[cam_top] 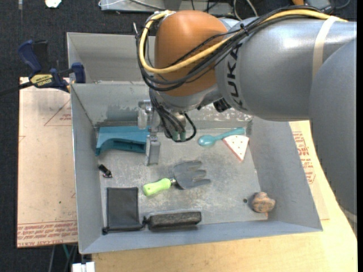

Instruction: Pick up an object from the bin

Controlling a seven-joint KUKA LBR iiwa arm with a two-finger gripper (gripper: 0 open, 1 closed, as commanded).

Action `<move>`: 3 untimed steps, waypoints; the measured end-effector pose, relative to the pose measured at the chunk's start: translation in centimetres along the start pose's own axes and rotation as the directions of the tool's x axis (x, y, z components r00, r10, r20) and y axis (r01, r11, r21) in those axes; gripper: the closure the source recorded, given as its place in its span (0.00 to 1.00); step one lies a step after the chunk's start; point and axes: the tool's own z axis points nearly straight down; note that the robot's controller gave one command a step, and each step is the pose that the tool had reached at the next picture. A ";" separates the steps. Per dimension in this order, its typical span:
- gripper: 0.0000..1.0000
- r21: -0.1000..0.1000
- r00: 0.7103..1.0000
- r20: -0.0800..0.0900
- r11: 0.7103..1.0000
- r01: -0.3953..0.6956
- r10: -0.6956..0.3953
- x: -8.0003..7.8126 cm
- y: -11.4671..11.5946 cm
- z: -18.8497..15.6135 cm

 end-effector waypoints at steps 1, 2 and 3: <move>0.00 -0.001 1.000 0.007 1.000 -0.004 0.004 -0.2 -0.1 -0.4; 0.00 -0.004 0.999 0.011 0.999 -0.043 0.043 1.6 -3.0 5.2; 0.00 -0.005 0.995 0.013 0.995 -0.098 0.098 -1.3 -7.5 12.3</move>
Offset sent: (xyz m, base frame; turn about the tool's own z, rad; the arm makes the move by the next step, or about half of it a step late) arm -0.0389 -0.0665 -0.1212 0.0906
